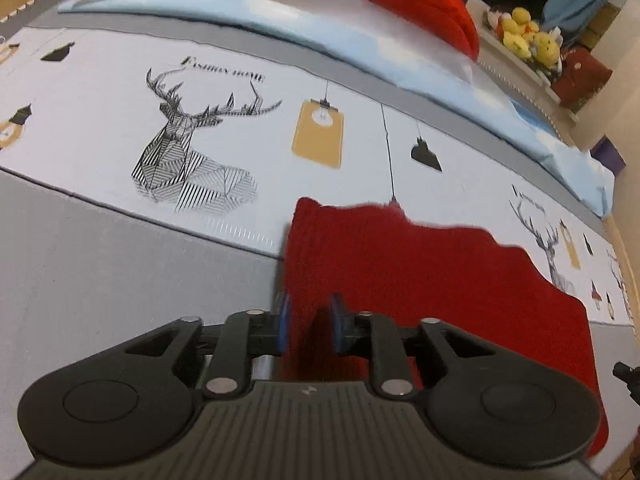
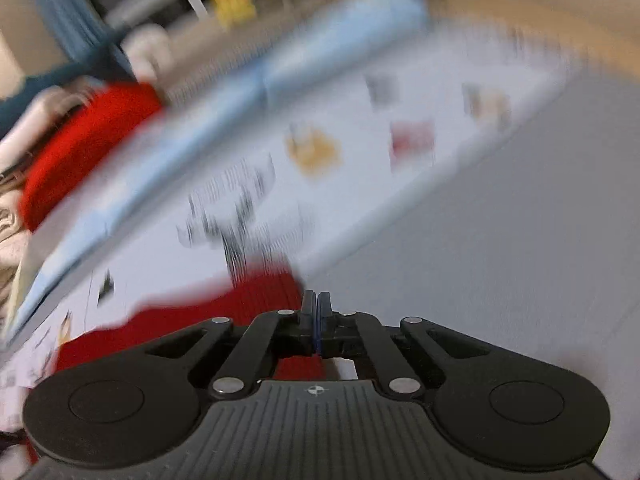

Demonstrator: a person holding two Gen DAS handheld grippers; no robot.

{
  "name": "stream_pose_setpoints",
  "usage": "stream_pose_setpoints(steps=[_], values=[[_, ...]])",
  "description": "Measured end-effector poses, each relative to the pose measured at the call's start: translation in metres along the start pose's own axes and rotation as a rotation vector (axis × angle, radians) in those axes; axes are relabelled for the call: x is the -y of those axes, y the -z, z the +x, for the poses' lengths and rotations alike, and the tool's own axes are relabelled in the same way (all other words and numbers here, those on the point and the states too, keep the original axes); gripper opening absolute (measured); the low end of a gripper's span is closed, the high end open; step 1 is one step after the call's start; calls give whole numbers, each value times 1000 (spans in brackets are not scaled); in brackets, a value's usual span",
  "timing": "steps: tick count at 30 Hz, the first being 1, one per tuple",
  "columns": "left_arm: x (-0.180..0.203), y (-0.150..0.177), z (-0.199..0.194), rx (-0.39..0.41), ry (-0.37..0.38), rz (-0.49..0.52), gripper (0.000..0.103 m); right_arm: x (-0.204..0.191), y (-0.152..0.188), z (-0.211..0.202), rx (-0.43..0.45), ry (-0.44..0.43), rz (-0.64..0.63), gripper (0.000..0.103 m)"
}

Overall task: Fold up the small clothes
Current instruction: 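Lift the hem with both tools and fold it toward the collar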

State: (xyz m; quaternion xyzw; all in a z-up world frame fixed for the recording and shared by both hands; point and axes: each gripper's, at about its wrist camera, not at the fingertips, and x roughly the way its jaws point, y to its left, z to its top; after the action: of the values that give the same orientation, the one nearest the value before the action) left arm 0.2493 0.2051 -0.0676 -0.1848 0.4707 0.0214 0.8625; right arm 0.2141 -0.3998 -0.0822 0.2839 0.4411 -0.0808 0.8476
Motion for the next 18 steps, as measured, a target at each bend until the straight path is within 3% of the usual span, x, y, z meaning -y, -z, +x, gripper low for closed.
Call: stream_pose_setpoints(steps=[1,2,4,6,7,10,13,14,15,16,17,18], values=[[0,1,-6,-2,7,12,45,6,3,0,-16,9,30,4],[-1,4,-12,-13,12,20,60,9,4,-6,-13,-3,44,5],[-6,9,-17,-65,44,20,64,11,6,-18,-15,-55,47,15],[-11,18,-16,-147,58,22,64,13,10,-22,-63,-100,52,52],[-12,24,-15,-190,56,34,64,13,14,-22,-112,-113,59,56],[-15,41,-14,-278,49,92,64,14,30,-16,-263,-111,35,56],[-16,59,-14,-328,45,142,63,3,46,-18,-337,-36,-78,56],[-18,66,-15,-339,41,155,59,2,51,-18,-355,-13,-105,55],[-18,69,-17,-344,35,171,42,2,55,-18,-371,1,-117,53],[-17,72,-20,-339,33,190,28,4,58,-19,-387,2,-113,48],[-15,73,-23,-330,41,199,15,4,60,-20,-396,-9,-109,34],[-13,72,-33,-294,48,208,14,3,61,-22,-397,-15,-113,15]])
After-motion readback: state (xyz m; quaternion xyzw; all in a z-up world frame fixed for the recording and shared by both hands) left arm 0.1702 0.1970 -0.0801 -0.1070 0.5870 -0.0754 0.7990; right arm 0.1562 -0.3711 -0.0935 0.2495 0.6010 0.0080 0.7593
